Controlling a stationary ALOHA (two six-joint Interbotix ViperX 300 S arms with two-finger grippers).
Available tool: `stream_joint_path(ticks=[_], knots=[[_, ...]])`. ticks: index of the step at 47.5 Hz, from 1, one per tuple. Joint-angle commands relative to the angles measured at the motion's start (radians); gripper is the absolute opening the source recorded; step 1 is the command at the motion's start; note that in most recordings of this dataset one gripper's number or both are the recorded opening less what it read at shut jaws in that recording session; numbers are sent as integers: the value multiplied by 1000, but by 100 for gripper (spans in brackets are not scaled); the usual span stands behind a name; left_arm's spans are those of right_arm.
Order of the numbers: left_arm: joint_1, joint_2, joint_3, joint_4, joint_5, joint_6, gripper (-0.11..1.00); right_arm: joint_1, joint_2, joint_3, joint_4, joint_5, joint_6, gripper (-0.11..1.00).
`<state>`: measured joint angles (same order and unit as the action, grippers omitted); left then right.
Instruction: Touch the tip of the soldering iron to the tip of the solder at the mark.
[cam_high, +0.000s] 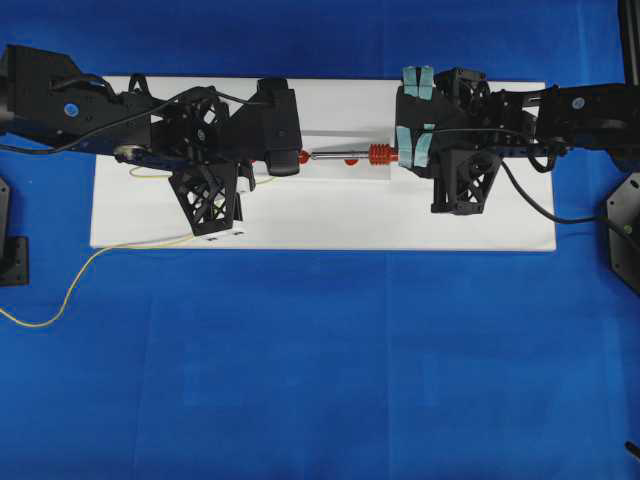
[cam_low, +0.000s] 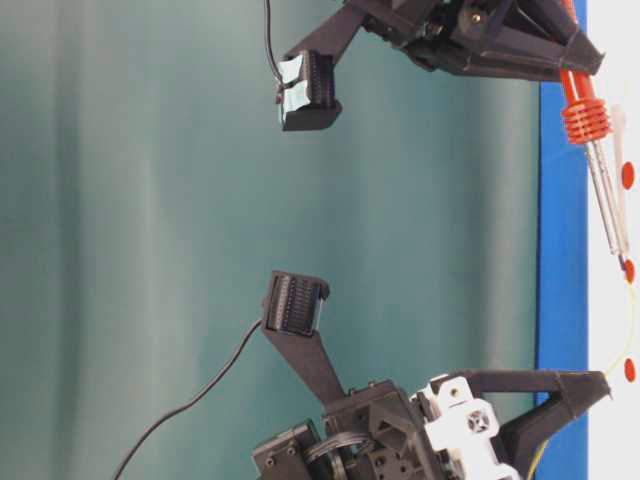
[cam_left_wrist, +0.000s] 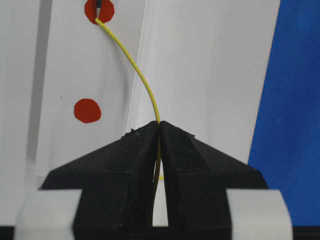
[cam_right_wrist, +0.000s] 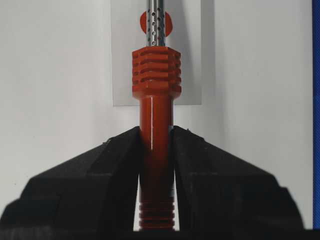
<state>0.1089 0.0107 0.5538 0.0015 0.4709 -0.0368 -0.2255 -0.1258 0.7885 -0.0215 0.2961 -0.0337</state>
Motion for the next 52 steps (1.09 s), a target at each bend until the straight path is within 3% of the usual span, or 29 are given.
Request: stream_joint_path(ticks=[1,19,37,52], knots=[[-2,-12,-23,3,-3,2,1,-2,-8,-25,-2,-3,0,6],[-12,-132,14,3,12,0,1,-2,-8,-23,-2,-3,0,6],[-9,-373,175,3,0,-18,1,-2,-15,-18,-2,-6,0,6],[0,-397,204,3,-18,-17,1,-2,-28,-28,-2,-2,0,6]])
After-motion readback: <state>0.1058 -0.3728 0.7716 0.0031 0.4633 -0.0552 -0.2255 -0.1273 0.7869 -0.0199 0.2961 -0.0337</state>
